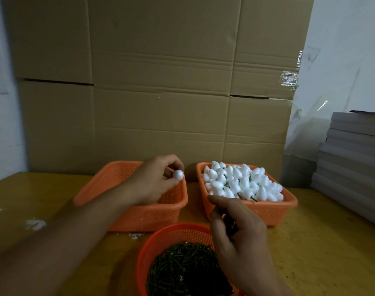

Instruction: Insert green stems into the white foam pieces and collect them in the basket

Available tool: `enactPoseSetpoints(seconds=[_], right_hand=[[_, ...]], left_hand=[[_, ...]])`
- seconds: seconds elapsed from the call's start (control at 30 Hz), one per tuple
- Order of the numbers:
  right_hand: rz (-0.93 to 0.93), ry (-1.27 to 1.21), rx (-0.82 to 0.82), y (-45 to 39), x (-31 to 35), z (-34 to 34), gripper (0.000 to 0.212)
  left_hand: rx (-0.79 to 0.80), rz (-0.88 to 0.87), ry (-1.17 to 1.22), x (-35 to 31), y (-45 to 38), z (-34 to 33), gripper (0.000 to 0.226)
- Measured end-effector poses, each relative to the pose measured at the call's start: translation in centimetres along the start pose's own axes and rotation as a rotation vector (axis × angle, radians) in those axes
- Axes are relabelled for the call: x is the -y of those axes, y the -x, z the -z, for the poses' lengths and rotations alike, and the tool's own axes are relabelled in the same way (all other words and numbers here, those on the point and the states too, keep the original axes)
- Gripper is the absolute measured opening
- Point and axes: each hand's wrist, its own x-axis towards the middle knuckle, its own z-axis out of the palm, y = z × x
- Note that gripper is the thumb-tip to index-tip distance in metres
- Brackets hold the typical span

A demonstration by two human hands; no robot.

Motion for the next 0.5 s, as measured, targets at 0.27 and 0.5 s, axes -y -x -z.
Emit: enactPoseSetpoints(seconds=[0.27,0.5], right_hand=[[-0.039,-0.001,0.009,0.0,0.0,0.2,0.03],[-0.049,0.06,0.07,0.0,0.1,0.3,0.027]], left_hand=[[-0.035,-0.075,0.221,-1.4,5.4,-0.9,0.038],[-0.047,-0.086,0.248,-1.8,10.0,-2.8,0.038]])
